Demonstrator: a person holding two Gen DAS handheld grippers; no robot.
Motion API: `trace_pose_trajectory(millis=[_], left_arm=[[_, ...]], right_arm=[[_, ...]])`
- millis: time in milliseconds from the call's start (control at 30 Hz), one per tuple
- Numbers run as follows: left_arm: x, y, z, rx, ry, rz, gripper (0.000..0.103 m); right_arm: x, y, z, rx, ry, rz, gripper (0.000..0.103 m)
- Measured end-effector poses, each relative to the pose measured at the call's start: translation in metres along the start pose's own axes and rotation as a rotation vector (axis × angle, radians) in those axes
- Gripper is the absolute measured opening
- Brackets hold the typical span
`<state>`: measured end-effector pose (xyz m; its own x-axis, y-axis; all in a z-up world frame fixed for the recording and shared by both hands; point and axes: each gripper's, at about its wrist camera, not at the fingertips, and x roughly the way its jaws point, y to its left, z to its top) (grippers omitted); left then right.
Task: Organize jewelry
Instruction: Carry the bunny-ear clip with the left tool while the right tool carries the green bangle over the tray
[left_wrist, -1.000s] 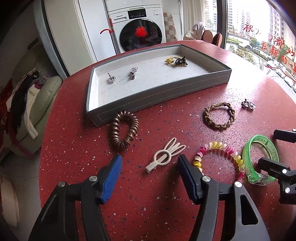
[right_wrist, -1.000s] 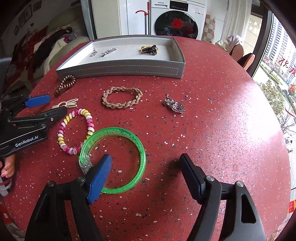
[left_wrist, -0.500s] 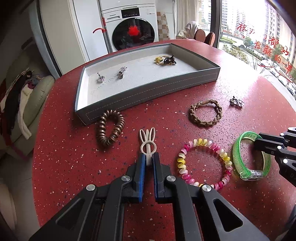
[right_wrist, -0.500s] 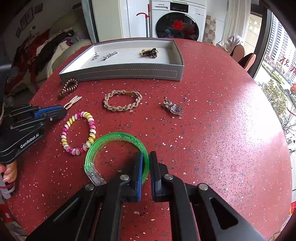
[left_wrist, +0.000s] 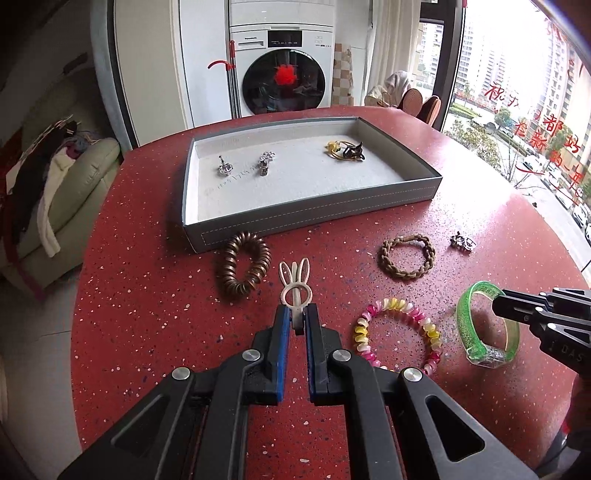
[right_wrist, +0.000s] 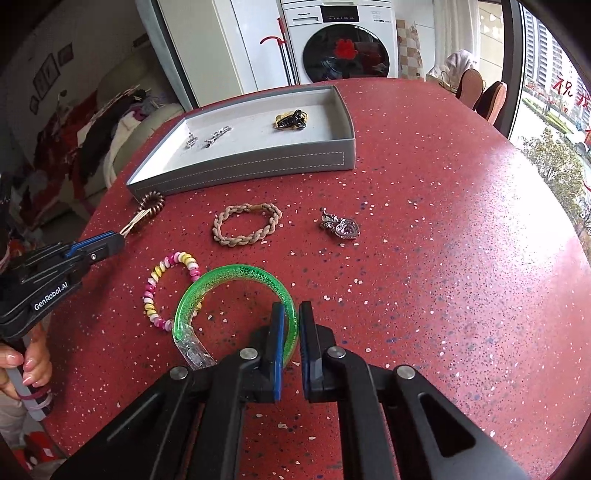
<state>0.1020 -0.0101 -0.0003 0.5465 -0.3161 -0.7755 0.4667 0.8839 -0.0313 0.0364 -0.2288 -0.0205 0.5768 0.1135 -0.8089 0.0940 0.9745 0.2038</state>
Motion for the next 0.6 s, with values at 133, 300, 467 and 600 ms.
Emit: trace_pose_trajectory(millis=[133, 300, 467, 600], left_arm=[[-0.006, 0.002, 0.007, -0.013, -0.019, -0.009, 0.027], [-0.011, 0.007, 0.018, -0.042, -0.038, -0.012, 0.027], [-0.016, 0.011, 0.034, -0.072, -0.059, -0.022, 0.027], [-0.017, 0.012, 0.052, -0.086, -0.077, -0.018, 0.027]], right_arm=[[-0.003, 0.001, 0.01, -0.003, -0.016, 0.007, 0.008], [-0.007, 0.001, 0.027, -0.017, -0.033, 0.019, 0.008], [-0.01, -0.002, 0.053, -0.018, -0.057, 0.04, 0.008], [-0.007, -0.003, 0.08, -0.026, -0.07, 0.052, 0.008]])
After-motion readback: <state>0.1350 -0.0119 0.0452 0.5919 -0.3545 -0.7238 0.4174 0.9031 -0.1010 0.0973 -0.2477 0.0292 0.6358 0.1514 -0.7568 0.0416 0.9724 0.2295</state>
